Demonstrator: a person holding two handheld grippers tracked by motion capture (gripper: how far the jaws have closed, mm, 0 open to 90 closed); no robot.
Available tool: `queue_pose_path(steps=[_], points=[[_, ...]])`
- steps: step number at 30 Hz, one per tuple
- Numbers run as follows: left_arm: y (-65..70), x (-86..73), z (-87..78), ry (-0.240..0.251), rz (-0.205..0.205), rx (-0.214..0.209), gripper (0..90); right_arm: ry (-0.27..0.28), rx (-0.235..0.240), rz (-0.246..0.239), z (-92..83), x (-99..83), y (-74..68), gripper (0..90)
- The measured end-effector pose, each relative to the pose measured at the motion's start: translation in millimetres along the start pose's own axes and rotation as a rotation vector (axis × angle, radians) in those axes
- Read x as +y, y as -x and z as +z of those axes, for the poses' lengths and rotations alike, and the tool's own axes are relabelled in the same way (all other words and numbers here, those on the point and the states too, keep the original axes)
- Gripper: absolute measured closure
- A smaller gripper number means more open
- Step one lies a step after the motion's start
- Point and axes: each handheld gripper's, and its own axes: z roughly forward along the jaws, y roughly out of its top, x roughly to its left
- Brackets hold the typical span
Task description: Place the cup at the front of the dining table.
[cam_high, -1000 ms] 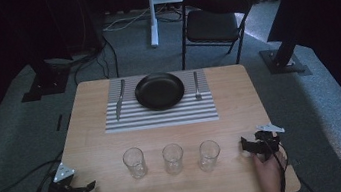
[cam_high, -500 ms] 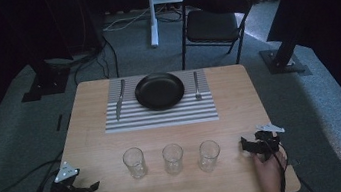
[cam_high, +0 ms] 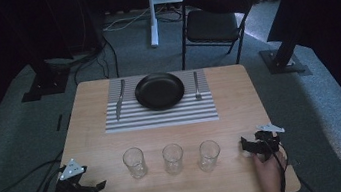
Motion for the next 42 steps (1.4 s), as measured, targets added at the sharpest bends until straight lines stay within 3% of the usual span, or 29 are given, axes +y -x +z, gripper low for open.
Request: queue_pose_path(steps=[20,29,35,42], points=[[28.7,39.6,-18.4,0.111,0.092,-0.093,4.4,0.000,0.000,-0.002,0.0,0.0,0.1,11.5],[44.9,60.6,-22.9,0.126,0.158,-0.135,4.4,0.001,0.000,-0.001,0.1,0.0,0.1,11.5],[51.5,72.5,-22.5,0.138,0.178,-0.173,4.4,0.001,0.000,-0.002,0.1,-0.1,0.2,11.5],[59.4,82.6,-19.0,0.140,0.216,-0.187,4.5,0.001,0.000,-0.002,0.1,-0.1,0.2,11.6]])
